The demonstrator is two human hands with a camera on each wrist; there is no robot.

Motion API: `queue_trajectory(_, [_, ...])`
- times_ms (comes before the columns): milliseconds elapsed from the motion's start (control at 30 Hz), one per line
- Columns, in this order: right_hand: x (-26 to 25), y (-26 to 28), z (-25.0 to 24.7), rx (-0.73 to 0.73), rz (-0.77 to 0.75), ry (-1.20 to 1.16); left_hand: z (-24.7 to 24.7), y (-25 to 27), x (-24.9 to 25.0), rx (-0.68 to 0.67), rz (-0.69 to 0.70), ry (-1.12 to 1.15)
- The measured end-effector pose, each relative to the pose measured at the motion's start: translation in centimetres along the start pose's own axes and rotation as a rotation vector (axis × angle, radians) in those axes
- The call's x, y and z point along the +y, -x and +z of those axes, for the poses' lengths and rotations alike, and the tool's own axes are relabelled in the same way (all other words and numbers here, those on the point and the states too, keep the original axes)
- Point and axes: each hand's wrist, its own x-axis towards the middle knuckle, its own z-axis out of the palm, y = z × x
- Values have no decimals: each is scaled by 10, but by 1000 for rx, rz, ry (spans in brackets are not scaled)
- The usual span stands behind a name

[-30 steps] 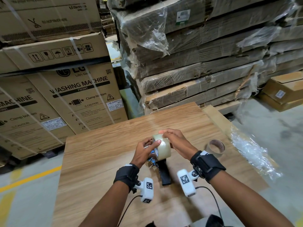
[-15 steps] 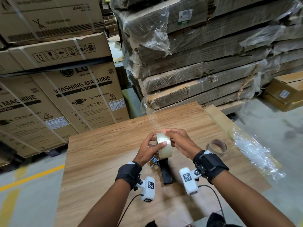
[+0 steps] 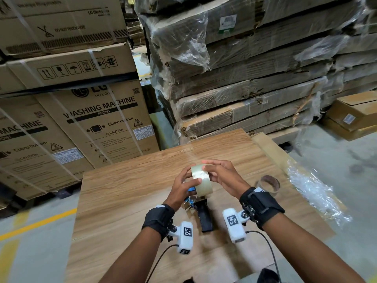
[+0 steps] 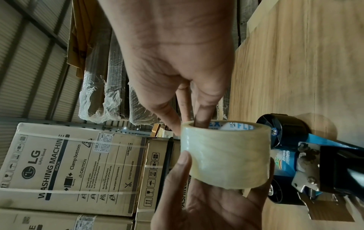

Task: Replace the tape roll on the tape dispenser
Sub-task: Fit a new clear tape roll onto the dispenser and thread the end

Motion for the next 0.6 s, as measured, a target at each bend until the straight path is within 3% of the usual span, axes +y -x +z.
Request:
queue_trajectory(200, [1, 1, 1, -26, -29, 40, 2, -1, 3, 65, 42, -13])
queue_trajectory(600, [-4, 2, 4, 9, -13, 44, 9, -6, 0, 101, -72, 3])
